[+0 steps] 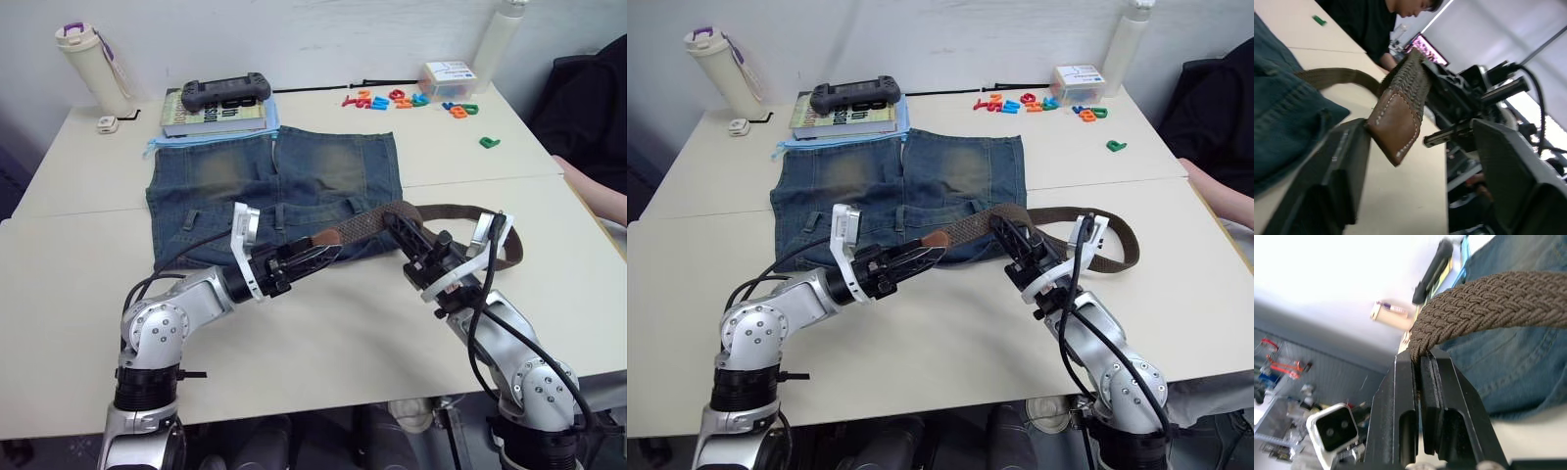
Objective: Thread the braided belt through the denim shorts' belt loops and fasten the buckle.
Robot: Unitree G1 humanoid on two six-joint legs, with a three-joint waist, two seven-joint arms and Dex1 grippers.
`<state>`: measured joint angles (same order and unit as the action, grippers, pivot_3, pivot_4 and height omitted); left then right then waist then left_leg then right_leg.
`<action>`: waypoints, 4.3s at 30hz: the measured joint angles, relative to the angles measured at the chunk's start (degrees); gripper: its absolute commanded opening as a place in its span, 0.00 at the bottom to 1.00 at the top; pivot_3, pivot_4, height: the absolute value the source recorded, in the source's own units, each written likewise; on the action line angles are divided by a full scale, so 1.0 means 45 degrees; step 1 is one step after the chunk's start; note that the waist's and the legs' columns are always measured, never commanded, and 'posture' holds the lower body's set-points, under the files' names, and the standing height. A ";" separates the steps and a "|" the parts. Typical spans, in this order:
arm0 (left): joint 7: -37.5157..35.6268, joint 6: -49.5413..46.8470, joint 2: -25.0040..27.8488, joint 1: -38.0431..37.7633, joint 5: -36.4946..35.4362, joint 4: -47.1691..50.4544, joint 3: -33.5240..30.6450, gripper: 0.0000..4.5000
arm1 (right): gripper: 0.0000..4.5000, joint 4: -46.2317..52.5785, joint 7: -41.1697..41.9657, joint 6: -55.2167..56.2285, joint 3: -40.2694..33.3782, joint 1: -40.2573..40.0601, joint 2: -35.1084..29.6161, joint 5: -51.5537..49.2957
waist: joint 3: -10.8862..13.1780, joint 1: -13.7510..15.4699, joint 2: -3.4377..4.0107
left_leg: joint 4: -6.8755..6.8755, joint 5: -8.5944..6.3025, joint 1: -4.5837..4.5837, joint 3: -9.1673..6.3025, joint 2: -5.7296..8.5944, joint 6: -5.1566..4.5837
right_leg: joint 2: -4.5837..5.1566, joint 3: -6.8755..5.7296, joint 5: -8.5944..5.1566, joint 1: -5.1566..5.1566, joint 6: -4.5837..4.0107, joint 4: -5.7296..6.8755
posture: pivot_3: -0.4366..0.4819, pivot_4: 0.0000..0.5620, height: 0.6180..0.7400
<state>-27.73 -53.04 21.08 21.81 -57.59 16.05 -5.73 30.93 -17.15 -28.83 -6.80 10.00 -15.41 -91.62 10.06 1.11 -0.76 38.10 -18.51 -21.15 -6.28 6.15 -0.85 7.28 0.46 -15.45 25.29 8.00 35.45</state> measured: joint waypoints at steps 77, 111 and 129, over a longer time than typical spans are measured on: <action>-0.3373 0.4493 0.3507 -0.3994 0.3336 0.3419 -0.1780 0.97 | 0.00 -0.2610 -0.0537 -0.1236 -0.1520 0.2026 -0.1587 0.0816 | 0.0021 -0.0260 0.0056 | -0.0012 -0.0004 -0.0018 0.0013 -0.0006 -0.0016 | 0.0017 -0.0007 -0.0007 0.0030 -0.0013 0.0016 | 0.48 0.27 0.78; -0.3434 0.6110 0.3239 -0.4054 0.5071 0.2228 -0.0806 0.97 | 0.00 -0.6554 0.2049 -0.4156 -0.0726 0.3596 -0.0321 0.3291 | 0.0021 -0.0276 0.0057 | -0.0015 -0.0005 -0.0020 0.0021 -0.0011 -0.0011 | 0.0020 -0.0006 -0.0010 0.0035 -0.0020 0.0017 | 0.48 0.27 0.78; -0.1722 0.6769 0.1966 -0.1416 0.9270 0.0726 0.2711 0.97 | 0.00 -0.6412 0.1630 -0.4861 -0.0600 0.3397 0.1405 0.4348 | 0.0020 -0.0314 0.0059 | -0.0014 -0.0004 -0.0019 0.0024 -0.0011 -0.0007 | 0.0006 -0.0003 -0.0009 0.0041 -0.0018 0.0023 | 0.48 0.27 0.78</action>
<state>-35.48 -22.58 29.92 15.44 -15.88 19.32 6.47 2.08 -9.81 -50.70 -9.50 25.29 -9.09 -72.05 10.15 -0.31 -0.49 38.04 -18.52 -21.24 -6.17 6.10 -0.88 7.30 0.45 -15.50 25.48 7.92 35.56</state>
